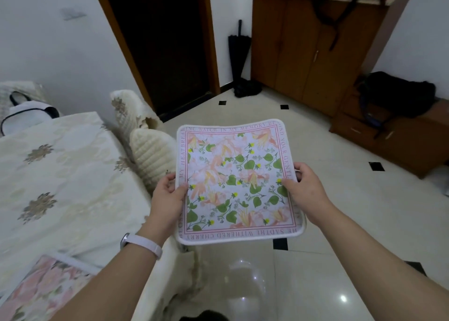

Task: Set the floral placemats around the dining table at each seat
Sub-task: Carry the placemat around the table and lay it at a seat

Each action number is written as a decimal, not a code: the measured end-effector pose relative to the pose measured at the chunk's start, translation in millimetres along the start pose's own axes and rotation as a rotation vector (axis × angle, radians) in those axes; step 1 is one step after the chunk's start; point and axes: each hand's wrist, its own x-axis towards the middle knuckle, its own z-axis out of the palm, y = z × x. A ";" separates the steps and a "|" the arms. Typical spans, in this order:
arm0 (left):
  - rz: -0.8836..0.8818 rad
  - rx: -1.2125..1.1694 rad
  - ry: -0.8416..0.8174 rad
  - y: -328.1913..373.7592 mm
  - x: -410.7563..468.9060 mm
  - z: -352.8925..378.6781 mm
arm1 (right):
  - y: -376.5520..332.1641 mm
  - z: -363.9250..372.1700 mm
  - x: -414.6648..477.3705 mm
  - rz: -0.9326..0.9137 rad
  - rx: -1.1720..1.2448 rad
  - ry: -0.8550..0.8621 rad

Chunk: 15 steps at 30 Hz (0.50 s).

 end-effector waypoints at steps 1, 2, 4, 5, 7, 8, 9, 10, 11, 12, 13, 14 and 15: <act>-0.004 -0.001 -0.016 2.4 6.4 8.2 | -1.3 -5.7 8.0 -0.001 0.004 0.006; -0.012 -0.003 -0.030 4.3 13.7 16.1 | -2.3 -10.2 16.5 0.001 0.009 0.011; -0.024 0.004 -0.038 6.6 31.0 31.6 | -4.3 -17.0 34.2 0.009 0.013 0.020; -0.026 0.010 -0.038 7.0 40.7 39.7 | -4.8 -19.6 44.1 0.015 0.009 0.023; -0.027 0.009 -0.044 7.5 62.9 56.9 | -4.6 -23.7 68.1 0.032 0.001 0.037; -0.026 0.003 -0.048 7.6 75.7 65.8 | -4.8 -25.5 82.0 0.039 0.001 0.048; -0.026 0.002 -0.051 7.7 89.3 74.9 | -5.3 -27.2 96.8 0.046 0.000 0.057; -0.028 0.005 -0.055 7.0 104.7 84.1 | -6.6 -28.3 112.5 0.052 -0.005 0.066; -0.034 0.005 -0.062 6.5 121.0 92.9 | -8.4 -28.8 129.0 0.059 -0.012 0.077; -0.041 0.002 -0.071 6.2 138.5 101.6 | -9.8 -28.8 146.3 0.066 -0.019 0.089; -0.046 0.000 -0.080 6.7 157.7 109.8 | -11.1 -28.6 165.1 0.070 -0.027 0.100; -0.049 0.001 -0.091 8.1 178.1 118.0 | -13.2 -27.5 185.2 0.075 -0.038 0.107; -0.052 0.001 -0.104 9.7 197.9 125.2 | -16.9 -25.6 205.2 0.082 -0.051 0.109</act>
